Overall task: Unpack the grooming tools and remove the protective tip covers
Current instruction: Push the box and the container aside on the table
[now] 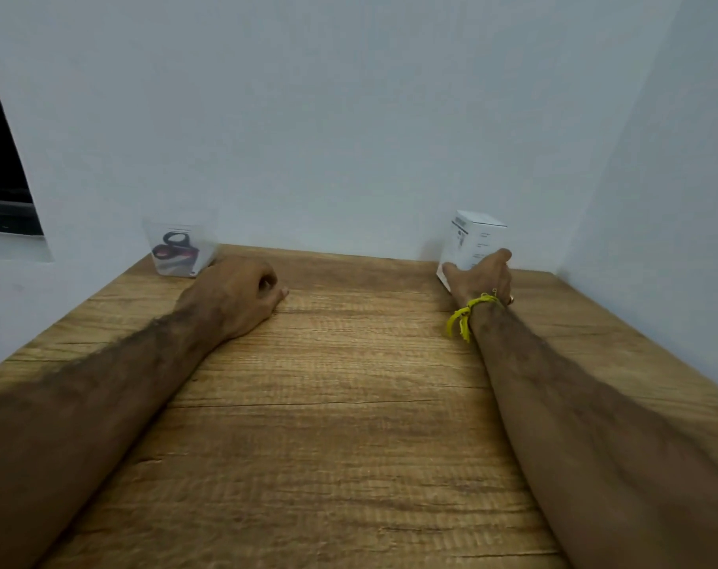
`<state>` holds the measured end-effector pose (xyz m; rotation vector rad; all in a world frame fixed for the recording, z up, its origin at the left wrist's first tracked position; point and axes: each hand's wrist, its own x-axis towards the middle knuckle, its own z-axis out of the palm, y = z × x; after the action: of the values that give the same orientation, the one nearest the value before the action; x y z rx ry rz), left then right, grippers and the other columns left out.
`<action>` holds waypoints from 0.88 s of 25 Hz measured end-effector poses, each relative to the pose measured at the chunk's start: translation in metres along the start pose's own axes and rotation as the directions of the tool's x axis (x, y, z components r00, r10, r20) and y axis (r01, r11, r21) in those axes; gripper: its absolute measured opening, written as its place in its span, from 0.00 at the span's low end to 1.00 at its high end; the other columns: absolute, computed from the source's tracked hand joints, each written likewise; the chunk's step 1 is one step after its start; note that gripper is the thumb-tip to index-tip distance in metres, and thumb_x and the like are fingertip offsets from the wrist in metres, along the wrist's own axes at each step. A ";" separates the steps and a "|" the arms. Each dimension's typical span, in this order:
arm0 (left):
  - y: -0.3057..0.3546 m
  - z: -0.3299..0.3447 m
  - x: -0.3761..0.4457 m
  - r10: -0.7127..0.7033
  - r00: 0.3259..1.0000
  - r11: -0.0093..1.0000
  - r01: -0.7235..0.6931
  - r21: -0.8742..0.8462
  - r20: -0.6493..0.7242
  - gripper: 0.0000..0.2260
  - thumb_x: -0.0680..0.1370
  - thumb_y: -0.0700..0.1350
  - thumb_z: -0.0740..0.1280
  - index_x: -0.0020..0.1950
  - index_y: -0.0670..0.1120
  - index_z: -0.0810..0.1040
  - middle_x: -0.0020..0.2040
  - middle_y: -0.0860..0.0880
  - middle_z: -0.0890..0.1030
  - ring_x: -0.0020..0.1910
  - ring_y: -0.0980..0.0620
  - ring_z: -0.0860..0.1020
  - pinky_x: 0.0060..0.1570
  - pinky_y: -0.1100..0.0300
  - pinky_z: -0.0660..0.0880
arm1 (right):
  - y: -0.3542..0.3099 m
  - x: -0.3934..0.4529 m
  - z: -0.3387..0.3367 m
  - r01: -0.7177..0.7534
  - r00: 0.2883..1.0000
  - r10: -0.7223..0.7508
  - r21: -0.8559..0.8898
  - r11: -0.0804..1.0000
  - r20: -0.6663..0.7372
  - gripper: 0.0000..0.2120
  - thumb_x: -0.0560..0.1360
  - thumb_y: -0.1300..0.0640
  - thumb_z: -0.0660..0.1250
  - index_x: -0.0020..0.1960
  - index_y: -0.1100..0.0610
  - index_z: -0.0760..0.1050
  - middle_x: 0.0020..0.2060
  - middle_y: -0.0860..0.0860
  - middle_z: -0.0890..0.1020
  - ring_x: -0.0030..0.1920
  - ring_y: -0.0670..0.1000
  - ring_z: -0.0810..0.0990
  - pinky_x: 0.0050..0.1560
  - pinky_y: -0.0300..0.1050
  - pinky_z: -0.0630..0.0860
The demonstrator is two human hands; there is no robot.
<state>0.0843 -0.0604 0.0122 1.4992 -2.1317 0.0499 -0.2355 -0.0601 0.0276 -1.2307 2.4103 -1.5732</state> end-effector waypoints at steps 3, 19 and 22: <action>0.001 -0.001 0.000 -0.011 1.000 1.000 0.011 0.007 -0.004 0.15 0.79 0.57 0.67 0.56 0.47 0.83 0.52 0.48 0.84 0.51 0.49 0.80 0.55 0.49 0.79 | 0.001 0.008 0.007 -0.005 0.999 0.004 0.025 1.000 0.042 0.33 0.69 0.50 0.76 0.64 0.63 0.64 0.60 0.60 0.78 0.61 0.63 0.77 0.59 0.59 0.75; 0.007 -0.011 -0.009 -0.007 0.957 0.998 0.026 0.062 -0.290 0.12 0.79 0.50 0.68 0.59 0.46 0.81 0.56 0.47 0.84 0.56 0.46 0.80 0.60 0.49 0.75 | -0.025 -0.043 0.002 0.421 0.860 -0.448 -0.156 0.894 -0.244 0.37 0.66 0.46 0.75 0.68 0.59 0.66 0.62 0.57 0.74 0.62 0.61 0.73 0.58 0.59 0.73; -0.004 -0.018 -0.016 -0.200 0.761 0.971 0.239 -0.020 -0.617 0.24 0.72 0.49 0.76 0.64 0.46 0.73 0.61 0.46 0.77 0.61 0.44 0.74 0.62 0.47 0.68 | -0.048 -0.078 0.026 0.651 0.754 -0.657 -0.122 0.749 -0.012 0.30 0.68 0.50 0.74 0.65 0.59 0.70 0.58 0.57 0.76 0.57 0.60 0.76 0.54 0.57 0.75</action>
<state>0.0990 -0.0425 0.0194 1.4922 -1.4288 0.4626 -0.1422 -0.0411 0.0224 -2.2794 2.2295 -1.6087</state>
